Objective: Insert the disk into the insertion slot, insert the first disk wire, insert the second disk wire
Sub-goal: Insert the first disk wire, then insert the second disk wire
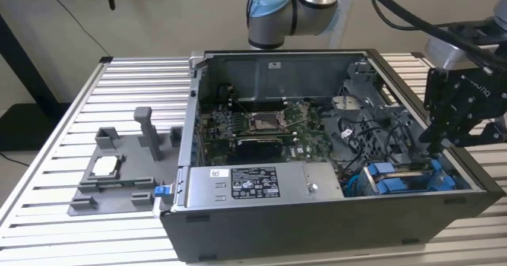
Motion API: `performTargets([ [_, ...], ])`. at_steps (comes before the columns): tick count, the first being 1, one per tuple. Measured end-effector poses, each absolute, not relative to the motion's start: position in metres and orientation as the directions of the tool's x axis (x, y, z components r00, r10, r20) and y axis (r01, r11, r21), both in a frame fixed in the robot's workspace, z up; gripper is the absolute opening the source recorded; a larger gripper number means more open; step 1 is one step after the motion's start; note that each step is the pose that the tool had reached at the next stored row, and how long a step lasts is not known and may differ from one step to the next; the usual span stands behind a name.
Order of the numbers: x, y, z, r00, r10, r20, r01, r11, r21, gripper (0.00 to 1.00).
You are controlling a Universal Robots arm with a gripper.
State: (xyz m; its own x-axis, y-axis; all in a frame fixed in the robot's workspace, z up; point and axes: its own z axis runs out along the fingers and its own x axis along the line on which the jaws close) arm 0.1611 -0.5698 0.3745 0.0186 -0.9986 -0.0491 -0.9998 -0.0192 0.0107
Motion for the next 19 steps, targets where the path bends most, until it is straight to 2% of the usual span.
performTargets([
  [8,0.159,-0.565,0.392,0.019,-0.999,-0.045,-1.000,-0.019,0.011,0.27],
  [19,0.132,-0.550,0.396,0.019,-0.999,-0.041,-1.000,-0.019,0.001,0.27],
])
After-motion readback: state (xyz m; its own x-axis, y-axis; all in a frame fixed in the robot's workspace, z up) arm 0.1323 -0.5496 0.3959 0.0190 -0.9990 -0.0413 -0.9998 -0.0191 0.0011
